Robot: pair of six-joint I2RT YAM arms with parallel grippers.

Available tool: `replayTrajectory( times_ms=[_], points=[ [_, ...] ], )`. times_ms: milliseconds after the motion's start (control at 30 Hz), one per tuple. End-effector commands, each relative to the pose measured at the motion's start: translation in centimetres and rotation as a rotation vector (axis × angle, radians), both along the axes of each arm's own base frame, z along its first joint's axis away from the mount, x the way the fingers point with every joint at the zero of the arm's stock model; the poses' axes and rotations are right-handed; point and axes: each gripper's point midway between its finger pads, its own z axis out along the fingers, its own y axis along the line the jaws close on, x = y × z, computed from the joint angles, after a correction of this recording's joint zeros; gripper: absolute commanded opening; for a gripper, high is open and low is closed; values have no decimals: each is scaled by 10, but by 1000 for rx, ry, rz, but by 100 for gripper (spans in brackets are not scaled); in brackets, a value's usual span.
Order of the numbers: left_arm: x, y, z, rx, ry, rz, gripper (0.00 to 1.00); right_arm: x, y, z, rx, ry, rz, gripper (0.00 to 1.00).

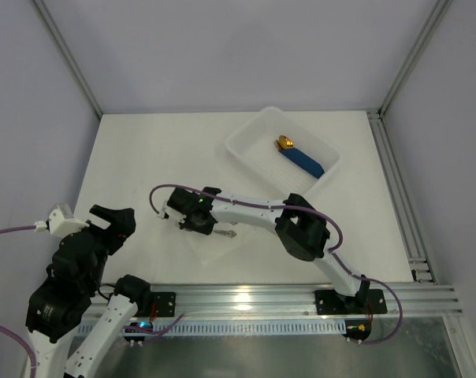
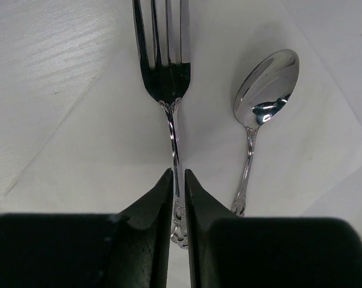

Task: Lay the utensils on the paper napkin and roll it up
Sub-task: Place the utensils on the napkin, then pick up the utensils from the container.

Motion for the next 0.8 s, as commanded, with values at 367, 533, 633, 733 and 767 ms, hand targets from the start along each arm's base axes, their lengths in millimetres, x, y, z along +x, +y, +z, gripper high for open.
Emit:
replayTrajectory(
  times_ms=[367,533,633,733,767],
  points=[
    [2,1,10,19,-20,-2,90,17,-56,92,95,-152,-152,23],
    [5,-3,10,19,-21,-18,90,17,-123,87,70,-127,-257,23],
    [9,-5,10,26,-16,-25,90,14,-161,77,60,-96,-318,23],
    [12,-7,8,26,-11,-33,90,14,-193,62,28,-62,-375,23],
    [13,-9,8,23,-12,-40,90,14,-199,61,26,-65,-387,23]
  ],
)
